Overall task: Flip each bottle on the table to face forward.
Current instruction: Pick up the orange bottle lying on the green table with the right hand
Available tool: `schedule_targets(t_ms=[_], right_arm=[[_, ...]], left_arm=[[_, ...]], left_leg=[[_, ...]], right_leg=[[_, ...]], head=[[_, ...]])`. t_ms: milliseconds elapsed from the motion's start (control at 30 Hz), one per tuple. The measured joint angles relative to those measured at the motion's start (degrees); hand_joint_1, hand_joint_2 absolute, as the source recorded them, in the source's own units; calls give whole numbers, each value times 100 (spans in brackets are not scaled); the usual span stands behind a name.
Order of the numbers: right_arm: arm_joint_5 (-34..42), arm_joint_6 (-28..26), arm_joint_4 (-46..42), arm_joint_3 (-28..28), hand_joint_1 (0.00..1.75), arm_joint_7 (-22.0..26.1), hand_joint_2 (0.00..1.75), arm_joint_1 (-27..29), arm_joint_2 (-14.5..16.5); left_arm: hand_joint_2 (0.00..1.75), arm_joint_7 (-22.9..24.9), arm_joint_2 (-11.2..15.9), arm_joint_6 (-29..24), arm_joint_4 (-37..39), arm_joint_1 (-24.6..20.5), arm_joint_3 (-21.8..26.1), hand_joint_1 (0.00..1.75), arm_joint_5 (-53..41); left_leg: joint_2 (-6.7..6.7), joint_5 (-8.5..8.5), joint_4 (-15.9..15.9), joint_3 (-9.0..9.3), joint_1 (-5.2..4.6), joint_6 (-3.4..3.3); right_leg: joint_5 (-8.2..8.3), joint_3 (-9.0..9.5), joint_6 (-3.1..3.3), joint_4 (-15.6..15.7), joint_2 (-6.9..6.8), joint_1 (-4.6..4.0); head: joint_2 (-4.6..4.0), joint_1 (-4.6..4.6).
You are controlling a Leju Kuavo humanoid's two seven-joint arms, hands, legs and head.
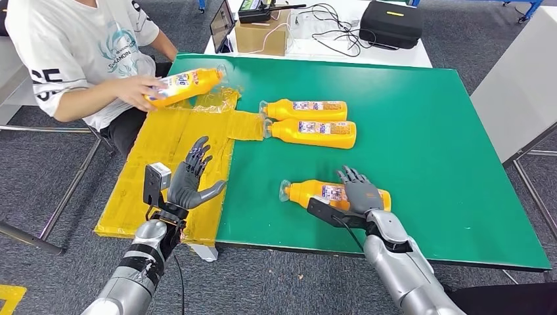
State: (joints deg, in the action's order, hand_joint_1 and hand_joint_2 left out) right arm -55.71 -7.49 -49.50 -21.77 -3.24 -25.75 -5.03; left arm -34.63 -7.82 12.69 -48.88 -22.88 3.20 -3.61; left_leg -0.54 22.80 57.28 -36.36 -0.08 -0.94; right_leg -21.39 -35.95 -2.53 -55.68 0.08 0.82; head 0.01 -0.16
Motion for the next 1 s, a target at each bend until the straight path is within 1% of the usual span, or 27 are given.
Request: schedule_targets(t_ms=[33,67,200,367,567,733,800,833,933,1000], right_arm=[[13,93,53,-8,171,9,175,-40,-21],[37,202,115,-20,175,31,175,-89,-45],[219,595,404,-80,175,231,175,-314,-119],[428,850,753,-164,175,463,175,-590,-183],[635,1005,937,-328,175,647,175,-736,-345],[700,1019,936,-393,175,696,175,-754,-406],[839,899,921,-395,175,727,175,-735,-405],[960,745,888,-379,175,762,175,-699,-385],[1415,-33,652,-201,175,954,175,-456,-183],[1694,-558,440,-41,175,1132,175,-252,84]], left_arm=[[175,-8,0,3,1,-2,0,0,0],[175,-19,1,10,2,-6,0,0,0],[175,-80,4,64,29,-41,2,0,-2],[175,-142,9,77,115,-130,2,0,-9],[175,-194,25,77,236,-193,3,0,-9],[175,-207,30,70,301,-205,3,0,-9],[175,-209,31,17,311,-206,3,0,-21],[175,-204,31,-46,314,-205,3,0,-42],[175,-106,23,-336,316,-205,2,0,-165],[175,4,-7,-565,322,-217,-11,0,-259]], left_leg=[[0,0,0,0,0,0],[0,0,0,1,0,0],[-1,-1,0,7,0,-1],[-2,-1,0,24,0,-2],[-5,-3,1,33,-2,-5],[-5,-3,1,34,-2,-5],[-5,-3,1,34,-2,-5],[-6,-3,1,34,-2,-5],[-2,-1,0,32,-1,-5],[12,3,0,30,-1,-2]], right_leg=[[0,0,0,0,0,0],[0,0,0,0,0,0],[0,6,0,1,0,0],[0,23,0,3,0,0],[0,36,-1,4,-1,2],[-1,37,-1,4,-1,1],[-1,38,-1,4,-1,1],[-1,38,-1,4,-1,1],[0,38,-1,3,0,0],[4,27,-2,2,10,0]], head=[[1,0],[0,0],[0,1],[1,1],[-1,1],[0,1],[0,1],[0,1],[1,4],[1,2]])
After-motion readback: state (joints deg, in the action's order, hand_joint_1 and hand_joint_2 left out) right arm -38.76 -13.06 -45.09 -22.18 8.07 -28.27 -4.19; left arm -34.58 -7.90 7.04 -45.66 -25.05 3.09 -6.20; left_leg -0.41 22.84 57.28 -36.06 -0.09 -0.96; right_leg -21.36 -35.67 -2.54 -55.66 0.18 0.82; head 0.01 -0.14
